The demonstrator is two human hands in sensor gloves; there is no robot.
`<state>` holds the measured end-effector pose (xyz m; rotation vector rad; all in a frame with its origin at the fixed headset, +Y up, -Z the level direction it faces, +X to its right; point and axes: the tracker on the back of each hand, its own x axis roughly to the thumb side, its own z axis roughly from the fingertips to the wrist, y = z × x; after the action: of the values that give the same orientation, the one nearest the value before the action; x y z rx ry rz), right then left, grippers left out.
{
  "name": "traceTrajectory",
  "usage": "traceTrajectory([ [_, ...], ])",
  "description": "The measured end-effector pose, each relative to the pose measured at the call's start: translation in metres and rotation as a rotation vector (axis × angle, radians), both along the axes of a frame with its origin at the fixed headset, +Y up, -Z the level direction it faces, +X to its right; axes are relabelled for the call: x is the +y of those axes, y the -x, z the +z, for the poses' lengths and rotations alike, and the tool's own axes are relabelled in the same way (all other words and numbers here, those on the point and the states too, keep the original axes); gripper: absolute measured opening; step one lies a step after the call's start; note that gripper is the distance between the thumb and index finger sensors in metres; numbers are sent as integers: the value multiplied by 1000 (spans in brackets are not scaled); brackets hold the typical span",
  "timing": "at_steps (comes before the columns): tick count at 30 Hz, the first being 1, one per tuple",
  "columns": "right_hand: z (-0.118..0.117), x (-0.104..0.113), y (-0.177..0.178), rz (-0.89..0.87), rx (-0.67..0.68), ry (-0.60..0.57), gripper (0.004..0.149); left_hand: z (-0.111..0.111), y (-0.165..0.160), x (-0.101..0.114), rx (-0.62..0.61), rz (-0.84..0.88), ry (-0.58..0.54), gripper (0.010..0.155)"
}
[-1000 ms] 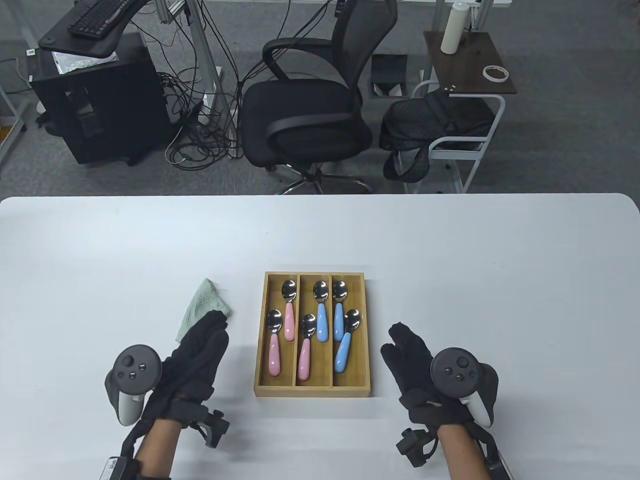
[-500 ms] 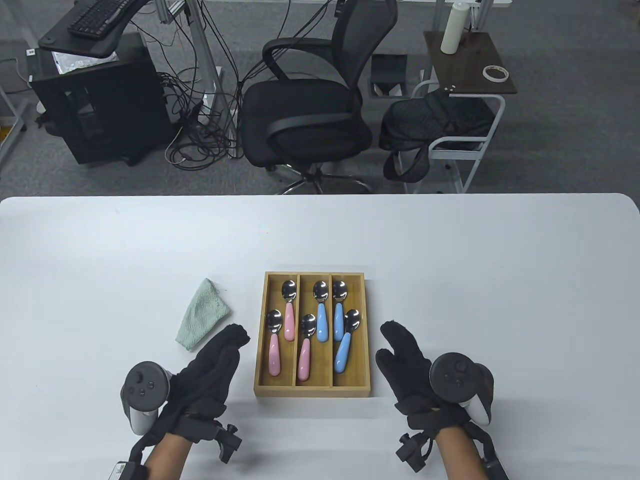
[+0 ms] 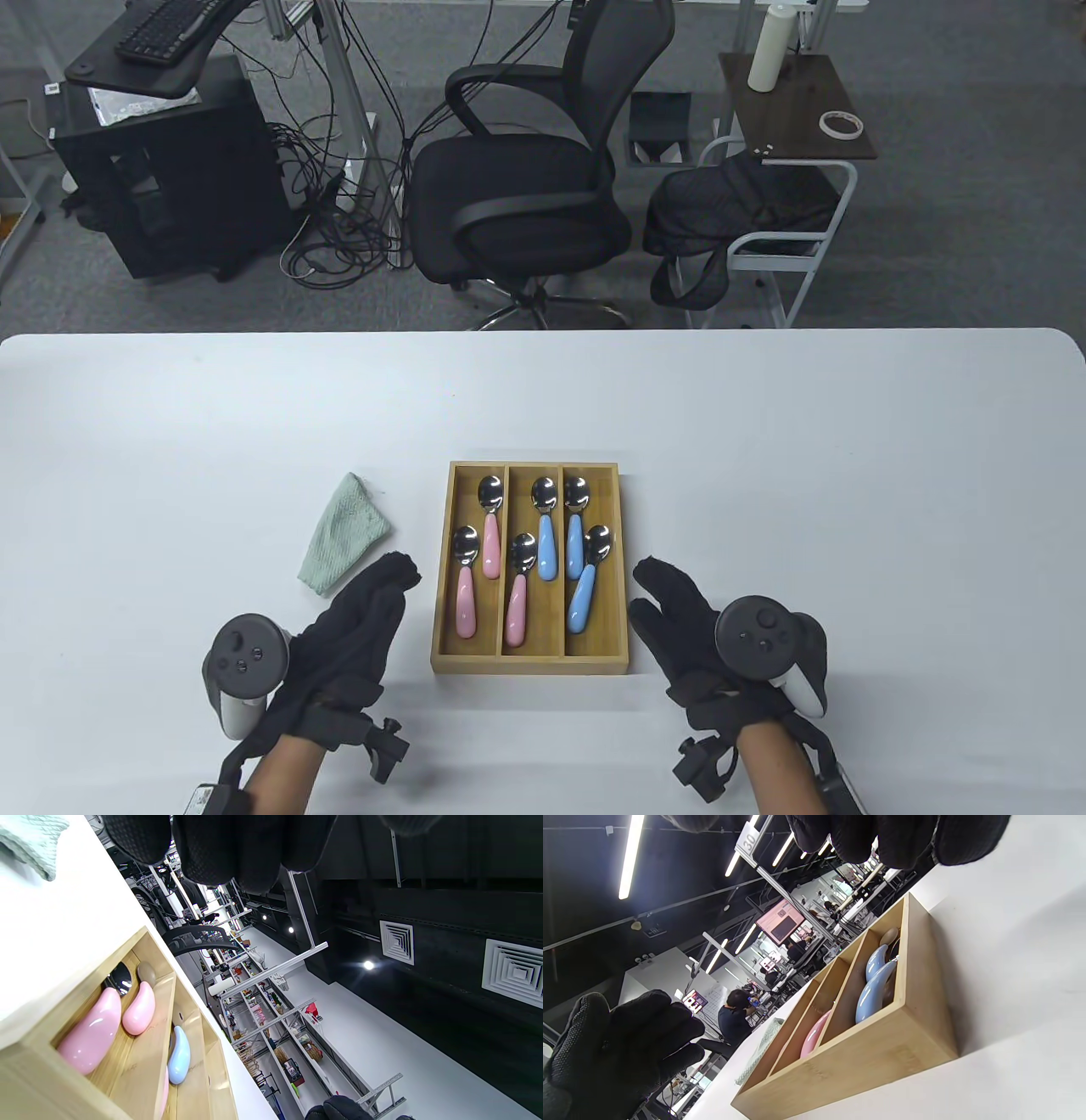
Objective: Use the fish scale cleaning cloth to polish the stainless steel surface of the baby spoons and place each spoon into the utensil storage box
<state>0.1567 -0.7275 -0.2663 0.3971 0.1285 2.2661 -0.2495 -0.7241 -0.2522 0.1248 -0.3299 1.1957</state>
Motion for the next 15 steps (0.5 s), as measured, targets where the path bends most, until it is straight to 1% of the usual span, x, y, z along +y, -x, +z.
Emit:
traceTrajectory([
  [13, 0, -2, 3, 53, 7, 23, 69, -1, -2, -2, -8, -23, 16, 67],
  [15, 0, -3, 4, 68, 14, 43, 69, -1, -2, -2, -8, -28, 14, 66],
])
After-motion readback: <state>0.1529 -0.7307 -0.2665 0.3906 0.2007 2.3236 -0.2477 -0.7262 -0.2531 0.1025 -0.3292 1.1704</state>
